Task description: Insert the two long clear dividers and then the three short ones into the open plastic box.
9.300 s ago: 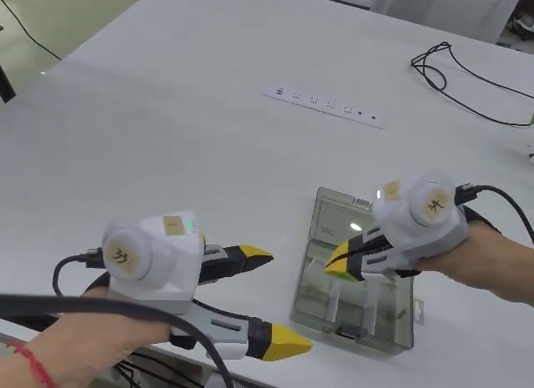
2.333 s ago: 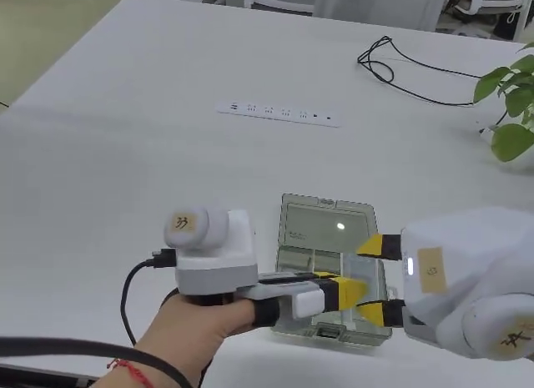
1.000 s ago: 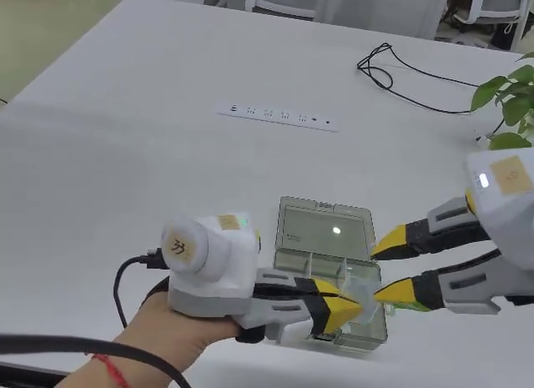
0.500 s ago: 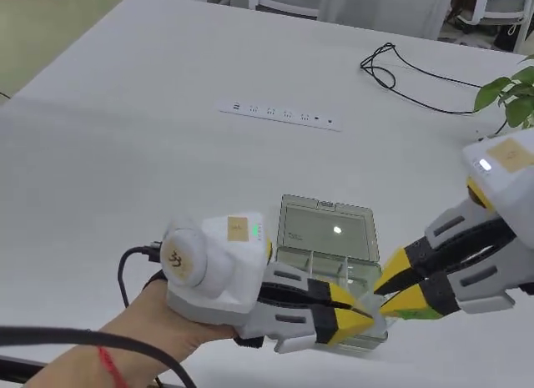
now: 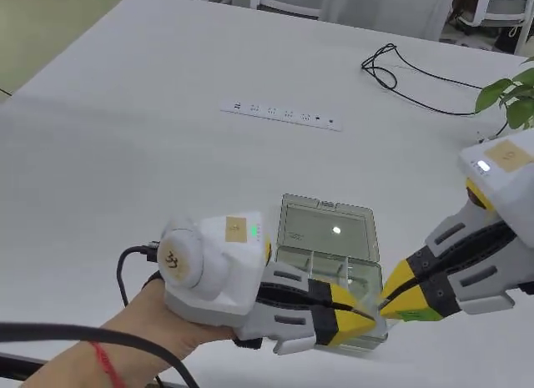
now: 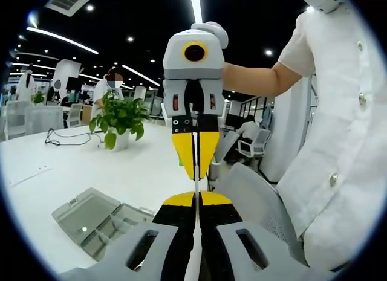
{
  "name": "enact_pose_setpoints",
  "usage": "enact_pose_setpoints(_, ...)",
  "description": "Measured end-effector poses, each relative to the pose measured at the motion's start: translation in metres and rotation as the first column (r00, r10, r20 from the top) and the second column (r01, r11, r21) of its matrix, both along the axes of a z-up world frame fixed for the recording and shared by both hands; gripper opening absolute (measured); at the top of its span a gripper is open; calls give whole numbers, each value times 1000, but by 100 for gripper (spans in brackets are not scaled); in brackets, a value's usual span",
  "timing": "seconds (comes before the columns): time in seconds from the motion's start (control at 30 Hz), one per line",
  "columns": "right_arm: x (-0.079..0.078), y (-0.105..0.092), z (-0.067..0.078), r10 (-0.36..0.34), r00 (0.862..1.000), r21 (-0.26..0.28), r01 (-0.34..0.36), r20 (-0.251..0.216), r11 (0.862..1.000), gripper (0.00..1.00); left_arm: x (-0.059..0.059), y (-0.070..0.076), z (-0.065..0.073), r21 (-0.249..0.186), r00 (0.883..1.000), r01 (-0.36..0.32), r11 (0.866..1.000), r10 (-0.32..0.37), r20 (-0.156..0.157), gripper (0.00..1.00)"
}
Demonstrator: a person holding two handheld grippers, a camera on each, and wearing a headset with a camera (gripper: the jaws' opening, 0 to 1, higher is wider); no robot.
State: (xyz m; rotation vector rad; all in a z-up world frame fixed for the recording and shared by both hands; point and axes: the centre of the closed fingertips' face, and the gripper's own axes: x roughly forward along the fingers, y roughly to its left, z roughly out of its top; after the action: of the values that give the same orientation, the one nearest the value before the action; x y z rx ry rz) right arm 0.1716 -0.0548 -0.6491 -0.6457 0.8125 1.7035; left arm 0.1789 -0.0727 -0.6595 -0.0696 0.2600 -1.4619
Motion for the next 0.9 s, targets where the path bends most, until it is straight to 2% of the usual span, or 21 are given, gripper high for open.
enact_pose_setpoints(0.13, 1, 0, -1, 0, 1000, 1, 0, 1, 1000, 3, 0, 0, 0, 3, 1000, -2, 1000, 2, 13, 0)
enact_pose_setpoints(0.3, 1, -1, -2, 0, 1000, 1, 0, 3, 1000, 3, 0, 0, -1, 8, 1000, -1, 1000, 1, 15, 0)
enact_pose_setpoints(0.9, 6, -4, -3, -15, 1000, -7, 15, 25, 1000, 3, 3, 7, -11, 34, 1000, -29, 999, 29, -3, 2)
